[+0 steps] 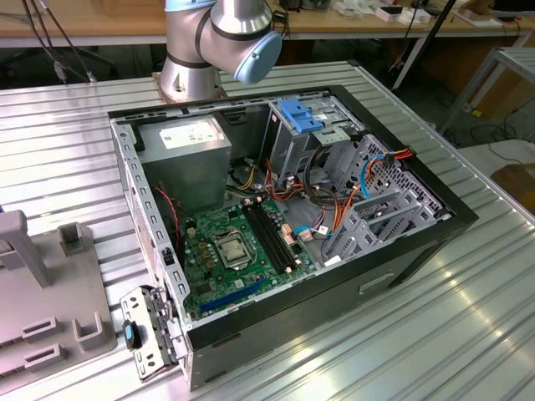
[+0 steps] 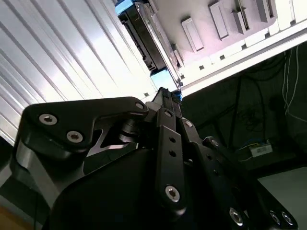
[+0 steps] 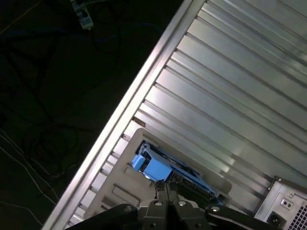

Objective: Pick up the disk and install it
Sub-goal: 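Pick up the disk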

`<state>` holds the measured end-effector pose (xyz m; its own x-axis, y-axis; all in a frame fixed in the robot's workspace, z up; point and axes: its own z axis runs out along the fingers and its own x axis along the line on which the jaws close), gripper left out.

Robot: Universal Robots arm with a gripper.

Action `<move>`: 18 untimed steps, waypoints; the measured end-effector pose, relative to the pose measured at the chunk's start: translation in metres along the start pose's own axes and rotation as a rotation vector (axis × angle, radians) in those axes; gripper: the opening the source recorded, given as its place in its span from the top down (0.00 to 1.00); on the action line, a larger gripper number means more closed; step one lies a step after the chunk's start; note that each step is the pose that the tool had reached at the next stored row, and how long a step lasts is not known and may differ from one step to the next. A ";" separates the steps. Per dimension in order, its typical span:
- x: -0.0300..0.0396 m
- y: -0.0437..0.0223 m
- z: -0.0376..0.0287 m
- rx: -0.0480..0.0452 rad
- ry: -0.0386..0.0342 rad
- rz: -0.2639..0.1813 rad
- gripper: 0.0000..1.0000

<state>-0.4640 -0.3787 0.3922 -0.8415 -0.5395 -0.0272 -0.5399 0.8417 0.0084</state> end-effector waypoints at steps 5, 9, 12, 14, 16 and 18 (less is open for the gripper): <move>0.0000 0.0000 0.0000 -0.0034 0.0013 -0.132 0.89; 0.0000 0.0000 -0.0001 -0.0058 0.0023 -0.227 0.89; 0.0000 0.0000 -0.0001 -0.0078 0.0029 -0.303 0.89; 0.0000 0.0000 0.0000 -0.0089 0.0033 -0.345 0.89; 0.0000 0.0000 0.0000 -0.0100 0.0036 -0.385 0.89; 0.0000 0.0000 0.0000 -0.0111 0.0039 -0.427 0.89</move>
<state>-0.4640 -0.3787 0.3922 -0.5422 -0.8398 -0.0268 -0.8402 0.5422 0.0080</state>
